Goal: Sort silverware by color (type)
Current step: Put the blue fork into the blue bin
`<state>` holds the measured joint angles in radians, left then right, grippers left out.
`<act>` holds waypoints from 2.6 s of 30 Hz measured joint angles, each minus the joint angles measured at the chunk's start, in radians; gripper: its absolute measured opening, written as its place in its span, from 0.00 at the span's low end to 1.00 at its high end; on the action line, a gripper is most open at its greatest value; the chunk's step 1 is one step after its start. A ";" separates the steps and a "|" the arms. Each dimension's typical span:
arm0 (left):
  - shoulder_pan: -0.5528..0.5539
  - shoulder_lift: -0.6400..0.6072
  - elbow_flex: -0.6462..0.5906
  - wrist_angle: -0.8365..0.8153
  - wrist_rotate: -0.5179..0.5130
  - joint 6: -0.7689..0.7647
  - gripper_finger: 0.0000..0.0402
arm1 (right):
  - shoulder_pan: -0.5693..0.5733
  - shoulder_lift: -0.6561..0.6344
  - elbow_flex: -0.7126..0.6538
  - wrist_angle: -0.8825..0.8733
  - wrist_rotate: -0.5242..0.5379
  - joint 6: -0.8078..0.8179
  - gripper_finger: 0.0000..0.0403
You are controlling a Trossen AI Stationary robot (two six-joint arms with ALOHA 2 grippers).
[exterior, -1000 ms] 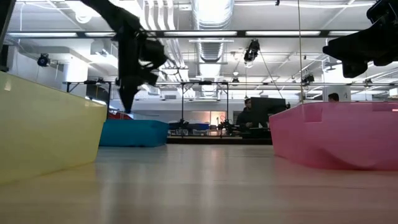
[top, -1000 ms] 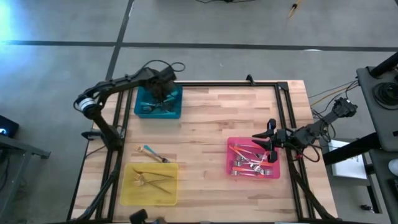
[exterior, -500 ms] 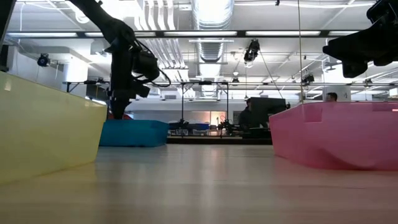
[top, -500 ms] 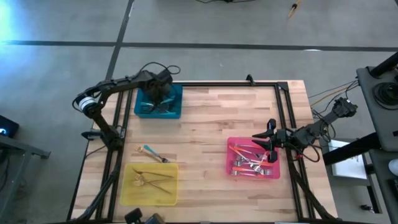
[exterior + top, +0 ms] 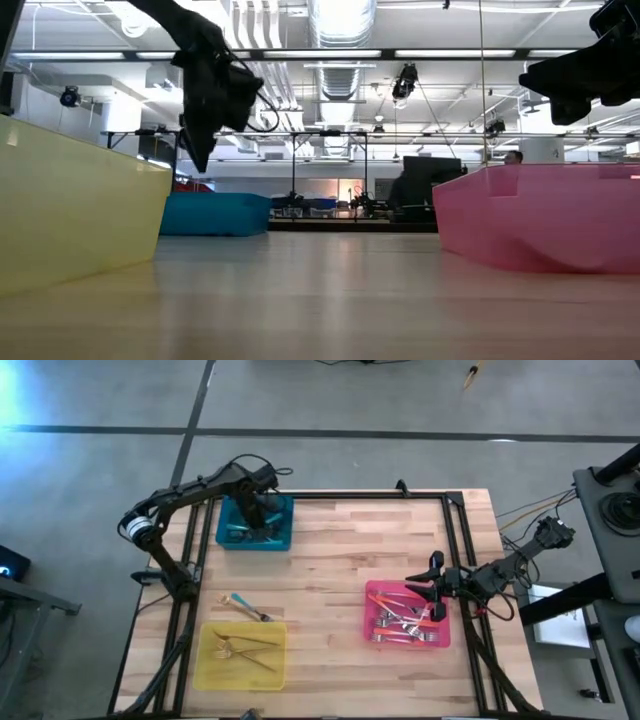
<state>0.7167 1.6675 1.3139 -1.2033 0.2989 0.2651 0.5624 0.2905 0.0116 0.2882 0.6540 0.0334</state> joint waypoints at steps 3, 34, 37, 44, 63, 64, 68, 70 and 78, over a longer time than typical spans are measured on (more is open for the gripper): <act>-0.045 -0.017 -0.005 -0.033 0.124 0.046 0.24 | 0.000 0.000 0.000 0.000 0.000 0.000 0.21; -0.750 -0.288 -0.539 0.473 -0.225 -0.570 0.24 | 0.000 0.000 0.000 0.000 0.000 0.000 0.21; -0.750 -0.295 -0.582 0.481 -0.230 -0.612 0.24 | 0.000 0.000 0.000 0.000 0.000 0.000 0.21; -0.760 -0.297 -0.634 0.473 -0.150 -0.688 0.32 | 0.000 0.000 0.000 0.000 0.000 0.000 0.21; -0.801 -0.242 -0.692 0.493 -0.261 -0.518 0.38 | 0.000 0.000 0.000 0.000 0.000 0.000 0.21; -0.800 -0.234 -0.691 0.495 -0.260 -0.518 0.38 | 0.000 0.000 0.000 0.000 0.000 0.000 0.21; -0.795 -0.197 -0.684 0.494 -0.261 -0.517 0.38 | 0.000 0.000 0.000 0.000 0.000 0.000 0.21; -0.786 -0.187 -0.676 0.490 -0.257 -0.512 0.38 | 0.000 0.000 0.000 0.000 0.000 0.000 0.21; -0.727 -0.181 -0.643 0.505 -0.257 -0.500 0.33 | 0.000 0.000 0.000 0.000 0.000 0.000 0.21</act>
<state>-0.0106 1.4860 0.6708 -0.6981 0.0423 -0.2345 0.5624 0.2909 0.0116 0.2883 0.6540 0.0334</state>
